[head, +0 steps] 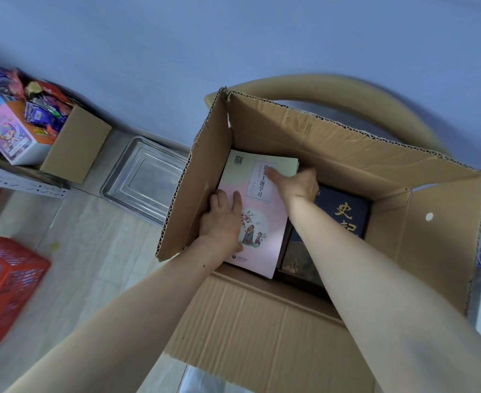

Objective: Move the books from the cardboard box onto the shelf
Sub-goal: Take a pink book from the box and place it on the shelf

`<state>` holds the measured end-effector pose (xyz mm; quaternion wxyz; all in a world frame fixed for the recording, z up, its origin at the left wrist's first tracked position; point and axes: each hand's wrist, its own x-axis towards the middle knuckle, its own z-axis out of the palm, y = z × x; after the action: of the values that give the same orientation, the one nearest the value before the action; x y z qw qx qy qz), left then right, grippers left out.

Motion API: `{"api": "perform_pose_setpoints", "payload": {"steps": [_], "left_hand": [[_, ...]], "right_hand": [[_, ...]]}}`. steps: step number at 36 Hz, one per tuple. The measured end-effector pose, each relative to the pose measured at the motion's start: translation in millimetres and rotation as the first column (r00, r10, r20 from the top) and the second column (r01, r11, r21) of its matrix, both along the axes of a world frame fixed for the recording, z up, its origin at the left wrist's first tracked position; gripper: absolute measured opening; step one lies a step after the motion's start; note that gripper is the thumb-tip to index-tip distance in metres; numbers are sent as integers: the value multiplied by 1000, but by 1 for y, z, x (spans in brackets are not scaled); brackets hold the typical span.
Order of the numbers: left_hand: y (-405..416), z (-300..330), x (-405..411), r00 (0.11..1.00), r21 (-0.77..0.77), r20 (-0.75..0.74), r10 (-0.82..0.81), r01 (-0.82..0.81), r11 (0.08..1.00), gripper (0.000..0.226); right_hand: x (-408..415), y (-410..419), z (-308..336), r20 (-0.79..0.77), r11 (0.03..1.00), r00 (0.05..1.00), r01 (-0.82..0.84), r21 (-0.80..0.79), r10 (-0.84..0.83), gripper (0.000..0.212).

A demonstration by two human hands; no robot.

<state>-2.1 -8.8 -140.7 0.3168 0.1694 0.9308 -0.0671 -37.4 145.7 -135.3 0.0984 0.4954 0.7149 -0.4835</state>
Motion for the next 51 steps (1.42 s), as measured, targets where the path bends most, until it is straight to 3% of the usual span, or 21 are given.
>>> {"api": "perform_pose_setpoints", "payload": {"steps": [4,11,16,18,20,22,25,28,30,34,37,44,48,51], "left_hand": [[-4,4,-1,999,75,13,48,-49,996,138],[-8,22,0,958,340,24,286,-277,899,131],[-8,34,5,939,448,-14,342,-300,842,128],[-8,38,6,924,483,34,380,-348,804,129],[-8,41,4,873,523,181,452,-475,708,134],[-11,44,2,779,555,357,515,-620,555,133],[-15,45,3,668,565,520,532,-736,373,112],[-16,50,2,569,522,635,522,-815,253,78],[-14,55,1,559,510,653,510,-823,250,58],[-5,79,6,618,547,564,547,-776,313,81],[-2,97,13,634,573,529,564,-757,313,77],[-13,161,21,590,598,576,566,-776,200,74],[-30,213,22,576,639,595,560,-762,106,85],[-52,256,21,570,681,585,577,-732,33,82]], "right_hand": [[1,12,3,-50,956,997,49,-290,-66,31],[25,21,29,-145,868,966,120,-481,-214,27],[50,34,51,-215,830,948,81,-551,-235,26],[62,37,57,-245,812,933,78,-578,-264,27],[70,39,63,-275,796,917,71,-601,-289,34],[76,40,68,-295,783,901,73,-617,-317,35],[84,43,75,-322,771,892,46,-635,-318,43],[87,48,82,-341,773,890,19,-634,-302,56],[87,53,86,-358,776,887,2,-631,-293,56],[88,62,93,-383,770,865,5,-638,-323,52],[87,64,104,-405,776,859,-14,-631,-314,49],[76,59,154,-438,787,866,-88,-611,-243,59],[56,45,206,-490,699,866,-288,-655,-102,86],[37,25,253,-533,643,845,-386,-661,-41,76]]}}
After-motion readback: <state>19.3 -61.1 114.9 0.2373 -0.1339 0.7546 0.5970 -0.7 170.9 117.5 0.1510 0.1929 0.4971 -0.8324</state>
